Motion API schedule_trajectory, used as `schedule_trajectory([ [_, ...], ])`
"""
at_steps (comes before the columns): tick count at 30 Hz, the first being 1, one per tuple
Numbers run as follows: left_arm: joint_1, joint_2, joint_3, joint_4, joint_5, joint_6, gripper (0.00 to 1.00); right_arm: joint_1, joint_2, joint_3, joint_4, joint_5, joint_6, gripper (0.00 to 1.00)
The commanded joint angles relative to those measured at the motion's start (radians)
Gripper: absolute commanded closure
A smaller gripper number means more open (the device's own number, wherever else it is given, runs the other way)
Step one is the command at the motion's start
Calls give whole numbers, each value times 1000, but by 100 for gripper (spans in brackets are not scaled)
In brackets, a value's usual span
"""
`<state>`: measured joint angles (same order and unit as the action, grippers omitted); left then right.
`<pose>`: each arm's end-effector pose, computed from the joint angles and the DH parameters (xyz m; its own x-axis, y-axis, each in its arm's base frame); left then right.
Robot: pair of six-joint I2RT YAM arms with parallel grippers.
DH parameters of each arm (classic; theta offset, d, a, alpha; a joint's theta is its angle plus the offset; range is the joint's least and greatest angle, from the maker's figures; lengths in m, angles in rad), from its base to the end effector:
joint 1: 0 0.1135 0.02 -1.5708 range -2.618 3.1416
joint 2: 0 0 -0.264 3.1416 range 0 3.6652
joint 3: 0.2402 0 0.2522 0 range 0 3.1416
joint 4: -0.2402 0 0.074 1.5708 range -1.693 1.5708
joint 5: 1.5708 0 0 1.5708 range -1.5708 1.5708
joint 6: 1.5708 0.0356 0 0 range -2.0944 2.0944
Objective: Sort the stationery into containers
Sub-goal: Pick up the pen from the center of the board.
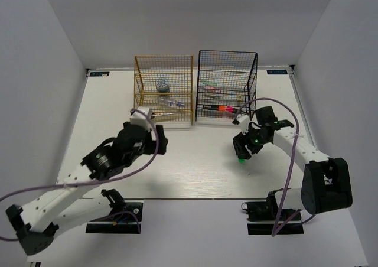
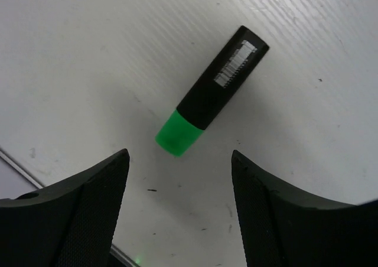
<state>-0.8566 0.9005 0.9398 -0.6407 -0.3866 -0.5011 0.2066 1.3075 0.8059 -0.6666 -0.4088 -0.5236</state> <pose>0.1324 -0.1322 0.3294 -0.5634 -0.0293 -0.8257 0.2572 0.9435 -0.2090 0.2288 0.0624 0.2051 -0.6095 -0.5965 -0.5222 -0.7453 0.6557 0.1208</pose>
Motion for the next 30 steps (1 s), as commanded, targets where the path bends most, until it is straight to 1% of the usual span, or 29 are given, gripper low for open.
schedule_trajectory([
  [1,8,-152,-99,-106,-55,62,0,68,33,-10,110,223,79,27],
  [2,10,-178,-130,-108,-58,61,0,79,41,-10,168,270,105,27],
  [3,8,-237,-157,-111,-64,61,0,92,53,-11,162,290,112,26],
  [4,8,-254,-171,-106,-64,56,0,111,59,-11,176,333,125,26],
  [6,10,-290,-221,-97,-64,52,0,117,87,-4,205,341,148,26],
  [12,10,-275,-282,-85,-32,65,0,149,160,32,217,321,238,27],
  [17,8,-282,-306,-82,-29,76,0,175,193,26,220,298,284,32],
  [19,10,-291,-314,-74,-34,79,0,185,208,10,231,304,300,32],
  [20,10,-301,-312,-74,-35,79,0,191,219,7,236,309,301,35],
  [21,10,-302,-314,-73,-35,82,0,197,228,3,239,324,301,35],
  [25,10,-319,-325,-71,-35,79,0,203,242,-27,249,350,297,46],
  [29,10,-330,-331,-70,-40,78,0,209,240,-63,256,360,287,69],
  [30,8,-334,-331,-71,-44,78,0,212,243,-63,243,360,283,81],
])
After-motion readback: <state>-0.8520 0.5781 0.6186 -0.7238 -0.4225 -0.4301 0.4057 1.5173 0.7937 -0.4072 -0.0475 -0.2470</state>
